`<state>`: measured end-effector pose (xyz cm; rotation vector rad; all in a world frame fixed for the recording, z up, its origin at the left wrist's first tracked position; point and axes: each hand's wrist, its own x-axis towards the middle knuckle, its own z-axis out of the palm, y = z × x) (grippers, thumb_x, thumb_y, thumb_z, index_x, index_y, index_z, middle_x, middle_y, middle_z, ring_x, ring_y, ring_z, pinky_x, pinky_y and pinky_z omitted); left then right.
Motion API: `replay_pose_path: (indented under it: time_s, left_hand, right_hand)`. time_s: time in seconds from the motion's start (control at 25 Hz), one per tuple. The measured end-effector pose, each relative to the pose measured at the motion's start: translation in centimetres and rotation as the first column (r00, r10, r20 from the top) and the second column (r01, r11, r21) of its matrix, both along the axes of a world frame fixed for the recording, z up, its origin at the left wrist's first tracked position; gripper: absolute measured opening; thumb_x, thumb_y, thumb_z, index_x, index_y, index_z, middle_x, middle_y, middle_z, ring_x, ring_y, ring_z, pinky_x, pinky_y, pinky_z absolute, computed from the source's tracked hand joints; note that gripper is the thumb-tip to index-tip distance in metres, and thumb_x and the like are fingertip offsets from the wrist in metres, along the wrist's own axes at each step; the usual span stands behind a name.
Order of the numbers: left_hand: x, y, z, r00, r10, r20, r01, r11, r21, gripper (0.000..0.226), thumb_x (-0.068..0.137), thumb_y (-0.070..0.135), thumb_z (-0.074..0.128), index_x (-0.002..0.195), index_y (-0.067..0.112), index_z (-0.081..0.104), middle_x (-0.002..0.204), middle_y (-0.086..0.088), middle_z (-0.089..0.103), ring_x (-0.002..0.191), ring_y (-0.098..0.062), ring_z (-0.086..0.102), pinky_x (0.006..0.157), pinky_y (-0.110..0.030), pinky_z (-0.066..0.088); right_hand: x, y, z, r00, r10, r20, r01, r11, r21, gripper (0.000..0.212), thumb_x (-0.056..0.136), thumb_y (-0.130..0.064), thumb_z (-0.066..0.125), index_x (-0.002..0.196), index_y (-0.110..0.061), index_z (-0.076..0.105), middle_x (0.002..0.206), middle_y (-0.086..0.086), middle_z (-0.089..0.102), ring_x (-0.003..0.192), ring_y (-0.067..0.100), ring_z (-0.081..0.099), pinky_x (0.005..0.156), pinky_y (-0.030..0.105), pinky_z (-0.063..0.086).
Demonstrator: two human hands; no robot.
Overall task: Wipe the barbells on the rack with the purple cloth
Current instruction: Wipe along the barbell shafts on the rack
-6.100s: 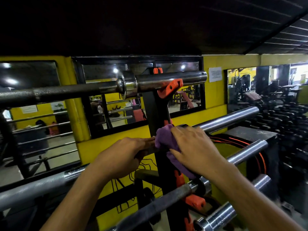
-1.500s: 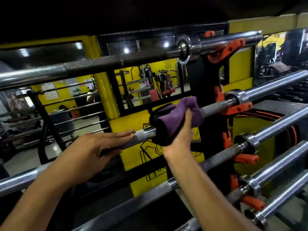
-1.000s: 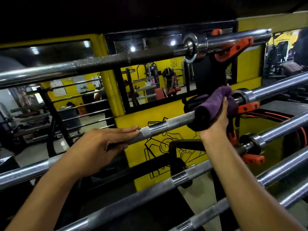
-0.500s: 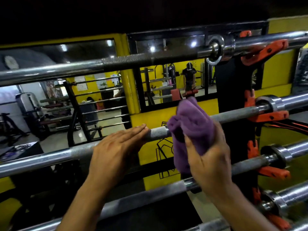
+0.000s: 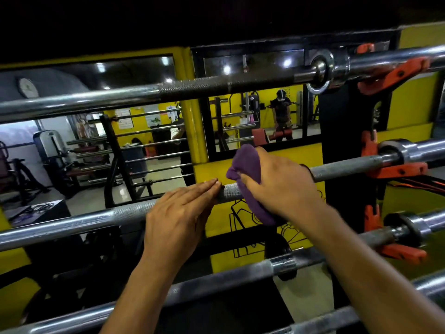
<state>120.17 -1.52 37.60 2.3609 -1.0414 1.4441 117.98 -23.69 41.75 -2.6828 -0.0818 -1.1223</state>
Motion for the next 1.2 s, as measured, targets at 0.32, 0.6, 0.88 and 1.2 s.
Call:
replay_pose_path:
  time_s: [0.32,0.6,0.88,1.2]
  left_hand:
    - [-0.2,-0.1,0.1,1.000,0.008,0.001,-0.008,1.000,-0.022,0.035,0.100,0.032,0.050,0.131,0.026,0.066,0.131,0.011,0.065,0.112,-0.011,0.065,0.092,-0.025,0.043]
    - [-0.2,-0.1,0.1,1.000,0.018,-0.004,-0.018,1.000,-0.004,0.036,0.100,0.031,0.049,0.132,0.025,0.066,0.133,0.012,0.063,0.114,-0.010,0.065,0.094,-0.030,0.048]
    - [-1.0,2.6,1.2,0.980,-0.009,-0.197,0.024,0.997,0.073,0.051,0.098,0.023,0.061,0.147,0.032,0.048,0.152,0.018,0.044,0.138,-0.005,0.044,0.110,-0.041,0.044]
    - [-2.2,16.3,0.1,0.822,0.519,-0.235,-0.569,0.761,-0.310,0.061,0.103,0.042,0.022,0.148,0.008,0.045,0.154,-0.006,0.043,0.147,-0.017,0.032,0.124,-0.049,0.004]
  right_hand:
    - [-5.1,2.5,-10.4,0.906,0.220,0.362,-0.422,0.382,0.822,0.025,0.081,-0.026,0.080,0.101,-0.033,0.067,0.093,-0.015,0.075,0.092,0.003,0.070,0.075,0.016,0.056]
    - [-3.0,3.4,-9.0,0.906,0.203,0.372,-0.378,-0.006,0.926,0.012,0.086,-0.017,0.076,0.094,-0.020,0.069,0.090,-0.001,0.078,0.090,0.017,0.074,0.076,0.032,0.059]
    - [-8.4,2.7,-4.3,0.702,0.338,0.626,-0.699,0.492,0.519,0.036,0.086,-0.024,0.076,0.117,-0.031,0.059,0.112,-0.029,0.067,0.105,-0.006,0.064,0.087,0.009,0.050]
    - [-0.8,3.8,-1.7,0.974,0.119,0.191,-0.112,0.992,-0.049,0.062,0.093,-0.069,0.036,0.099,-0.014,0.064,0.090,0.006,0.068,0.083,0.029,0.061,0.077,0.039,0.046]
